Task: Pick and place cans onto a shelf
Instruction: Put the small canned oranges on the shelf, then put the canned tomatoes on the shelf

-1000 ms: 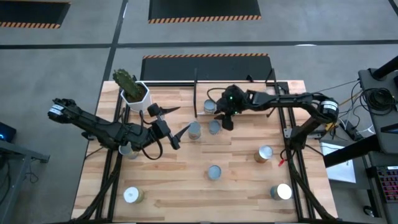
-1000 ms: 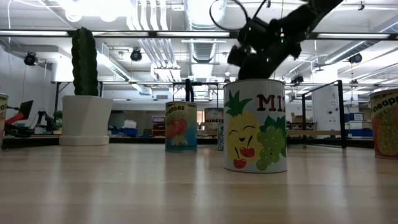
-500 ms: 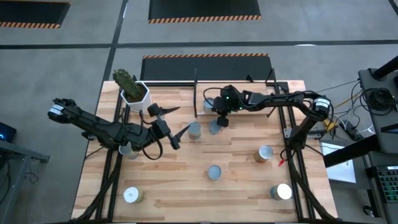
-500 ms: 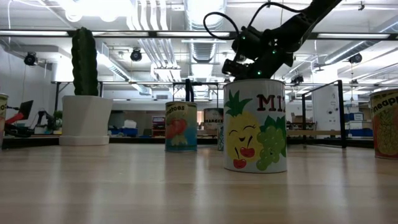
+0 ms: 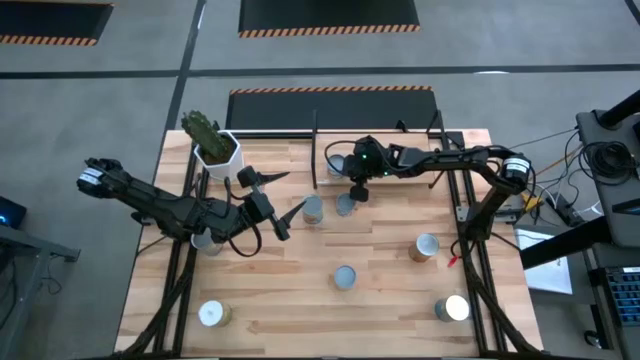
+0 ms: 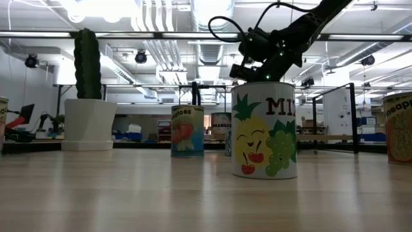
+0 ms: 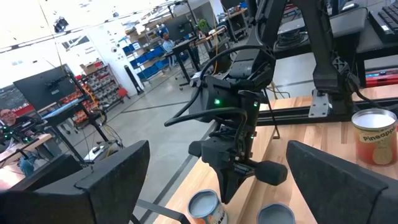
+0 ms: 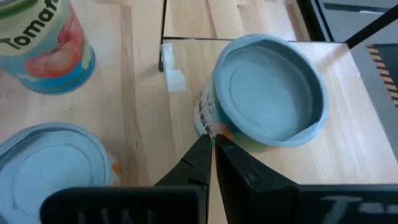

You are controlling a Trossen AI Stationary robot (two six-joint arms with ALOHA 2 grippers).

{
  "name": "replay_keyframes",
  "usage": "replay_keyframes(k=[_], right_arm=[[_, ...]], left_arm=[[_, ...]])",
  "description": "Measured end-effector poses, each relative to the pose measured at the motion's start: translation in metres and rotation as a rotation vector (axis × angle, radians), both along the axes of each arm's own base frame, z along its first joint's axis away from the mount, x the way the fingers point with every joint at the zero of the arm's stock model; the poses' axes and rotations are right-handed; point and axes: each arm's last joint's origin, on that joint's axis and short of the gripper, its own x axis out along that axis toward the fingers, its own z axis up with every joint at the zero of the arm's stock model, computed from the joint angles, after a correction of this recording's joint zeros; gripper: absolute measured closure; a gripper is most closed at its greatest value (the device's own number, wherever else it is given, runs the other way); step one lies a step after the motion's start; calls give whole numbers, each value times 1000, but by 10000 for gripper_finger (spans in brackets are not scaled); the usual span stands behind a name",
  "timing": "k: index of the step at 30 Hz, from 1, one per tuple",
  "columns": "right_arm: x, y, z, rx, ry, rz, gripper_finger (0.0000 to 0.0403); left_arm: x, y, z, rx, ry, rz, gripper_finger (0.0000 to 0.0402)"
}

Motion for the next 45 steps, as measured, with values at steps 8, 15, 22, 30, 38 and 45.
replay_keyframes(k=[8, 15, 22, 30, 38, 45], right_arm=[[-7, 17, 16, 90, -10, 8, 390], [-10, 54, 45, 126, -93, 75, 390], [-8, 100, 56, 172, -127, 172, 390], [11, 130, 47, 155, -204, 202, 390], [31, 129, 36, 156, -227, 143, 390], [53, 127, 31, 156, -224, 125, 346]], left_arm=[[0, 0, -1, 2, 6, 0, 42], [0, 0, -1, -2, 8, 0, 42], [0, 0, -1, -9, 6, 1, 42], [0, -1, -2, -15, 3, -1, 42], [-6, -6, 2, 18, 14, -9, 42], [-15, -10, 3, 41, 40, 38, 42]])
